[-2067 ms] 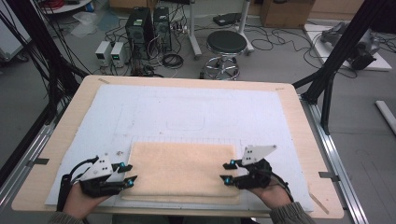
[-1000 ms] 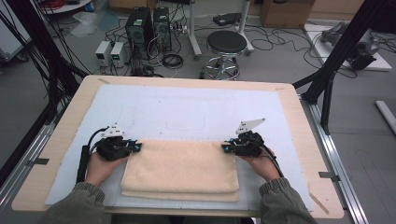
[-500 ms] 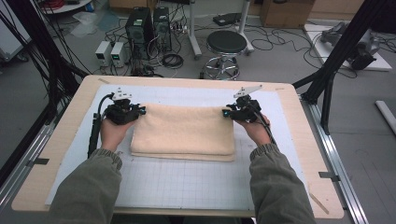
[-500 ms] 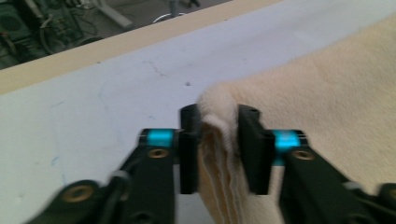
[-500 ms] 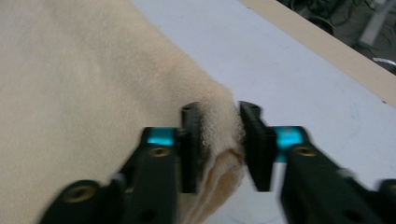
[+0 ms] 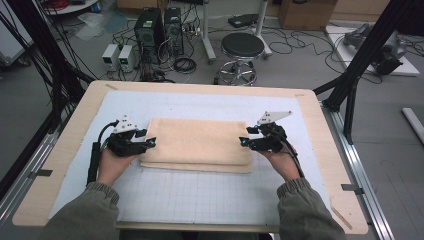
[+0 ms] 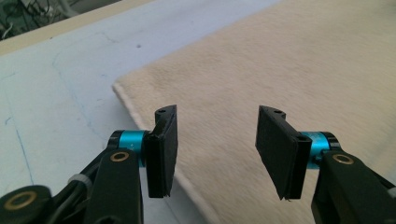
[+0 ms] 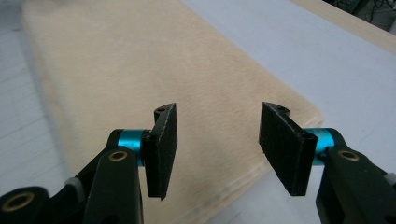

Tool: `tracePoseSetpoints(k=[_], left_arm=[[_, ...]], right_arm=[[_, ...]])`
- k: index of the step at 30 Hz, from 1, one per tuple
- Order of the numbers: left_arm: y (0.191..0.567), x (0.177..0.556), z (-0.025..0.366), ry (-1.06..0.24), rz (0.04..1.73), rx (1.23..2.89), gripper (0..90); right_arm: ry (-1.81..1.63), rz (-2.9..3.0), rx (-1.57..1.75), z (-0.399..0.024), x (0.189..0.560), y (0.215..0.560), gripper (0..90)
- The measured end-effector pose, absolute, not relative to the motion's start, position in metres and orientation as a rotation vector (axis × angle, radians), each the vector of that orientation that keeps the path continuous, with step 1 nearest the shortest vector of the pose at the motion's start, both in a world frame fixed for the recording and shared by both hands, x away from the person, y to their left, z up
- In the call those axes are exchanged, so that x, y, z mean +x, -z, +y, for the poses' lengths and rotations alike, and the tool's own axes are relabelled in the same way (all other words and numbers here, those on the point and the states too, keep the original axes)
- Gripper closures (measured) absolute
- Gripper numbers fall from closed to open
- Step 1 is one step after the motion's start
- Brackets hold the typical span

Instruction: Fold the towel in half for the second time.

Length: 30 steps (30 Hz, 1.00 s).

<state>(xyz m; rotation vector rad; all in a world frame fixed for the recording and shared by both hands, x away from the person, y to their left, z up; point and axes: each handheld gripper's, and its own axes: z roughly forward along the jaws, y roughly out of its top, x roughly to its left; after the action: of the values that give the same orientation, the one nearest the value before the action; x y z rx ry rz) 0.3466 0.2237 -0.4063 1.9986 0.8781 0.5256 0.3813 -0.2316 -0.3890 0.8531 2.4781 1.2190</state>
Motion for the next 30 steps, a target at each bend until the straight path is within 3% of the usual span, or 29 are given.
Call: tracePoseSetpoints(k=[10,14,20,23,30], left_arm=[[0.422,0.314,0.228,-0.497,0.812,2.015,47.7],[0.433,0.317,0.223,-0.456,0.813,2.072,54.7],[0.436,0.320,0.220,-0.478,0.813,2.093,79.1],[0.433,0.318,0.221,-0.491,0.808,2.092,83.3],[0.419,0.304,0.224,-0.495,0.766,2.066,83.7]], right_arm=[[-1.197,2.527,0.796,-0.229,0.347,0.412,47.6],[-1.180,2.561,0.813,-0.228,0.345,0.429,53.6],[-1.211,2.577,0.781,-0.229,0.347,0.431,82.9],[-1.225,2.579,0.760,-0.230,0.345,0.426,84.9],[-1.267,2.547,0.715,-0.236,0.331,0.407,84.9]])
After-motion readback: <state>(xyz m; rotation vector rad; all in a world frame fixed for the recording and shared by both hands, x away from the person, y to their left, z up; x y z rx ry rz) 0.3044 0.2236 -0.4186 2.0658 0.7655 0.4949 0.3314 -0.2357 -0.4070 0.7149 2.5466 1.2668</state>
